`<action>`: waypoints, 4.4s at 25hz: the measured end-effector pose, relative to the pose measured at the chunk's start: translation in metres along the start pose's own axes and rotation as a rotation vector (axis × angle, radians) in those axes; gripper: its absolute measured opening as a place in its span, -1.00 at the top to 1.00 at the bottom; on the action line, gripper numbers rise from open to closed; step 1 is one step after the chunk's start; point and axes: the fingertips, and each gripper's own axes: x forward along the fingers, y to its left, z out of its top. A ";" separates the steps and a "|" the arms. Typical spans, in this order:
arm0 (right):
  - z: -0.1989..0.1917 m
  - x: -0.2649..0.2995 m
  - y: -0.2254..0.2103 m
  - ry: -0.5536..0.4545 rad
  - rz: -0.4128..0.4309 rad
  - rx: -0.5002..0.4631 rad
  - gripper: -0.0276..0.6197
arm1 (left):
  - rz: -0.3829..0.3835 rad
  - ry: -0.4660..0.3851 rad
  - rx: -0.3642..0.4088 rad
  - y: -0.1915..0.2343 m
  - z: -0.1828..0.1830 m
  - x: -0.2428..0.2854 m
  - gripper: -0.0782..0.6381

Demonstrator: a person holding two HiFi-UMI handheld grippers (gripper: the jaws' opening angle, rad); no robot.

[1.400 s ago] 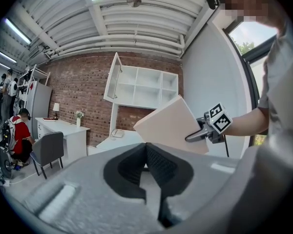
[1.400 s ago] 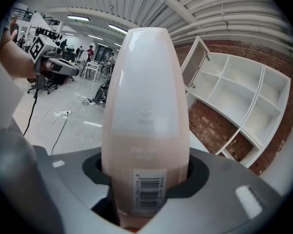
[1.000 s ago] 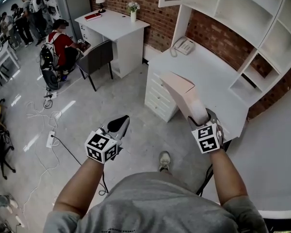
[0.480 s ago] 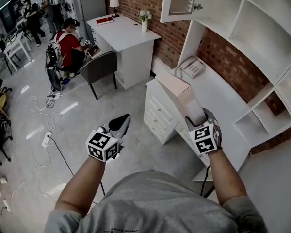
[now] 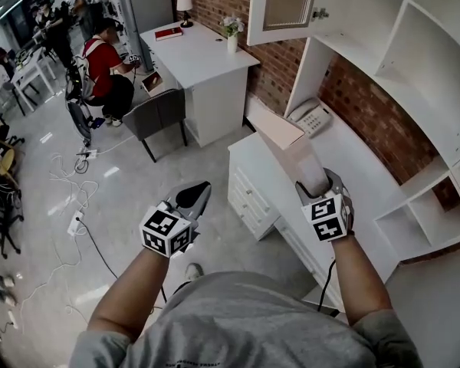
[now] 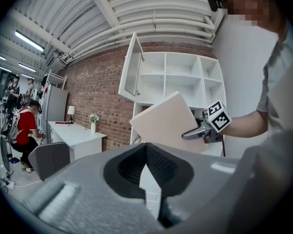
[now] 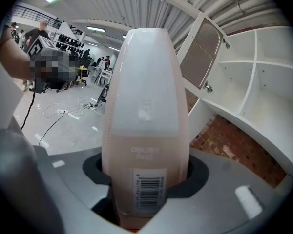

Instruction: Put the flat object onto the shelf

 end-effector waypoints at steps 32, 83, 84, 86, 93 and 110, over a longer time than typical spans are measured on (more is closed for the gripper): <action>0.076 0.163 -0.090 0.110 -0.156 0.029 0.08 | -0.193 -0.038 0.019 0.199 0.082 0.181 0.79; 0.285 0.002 -0.333 0.134 -0.926 0.068 0.08 | -0.505 -0.290 0.201 0.172 0.333 0.194 0.79; 0.284 0.005 -0.336 0.142 -0.927 0.072 0.08 | -0.504 -0.291 0.201 0.172 0.334 0.193 0.79; 0.281 0.013 -0.341 0.157 -0.929 0.076 0.08 | -0.502 -0.295 0.202 0.174 0.335 0.193 0.79; 0.273 0.035 -0.363 0.189 -0.935 0.107 0.08 | -0.490 -0.296 0.189 0.181 0.333 0.195 0.79; 0.264 0.078 -0.428 0.201 -0.970 0.139 0.07 | -0.425 -0.268 0.171 0.200 0.325 0.227 0.79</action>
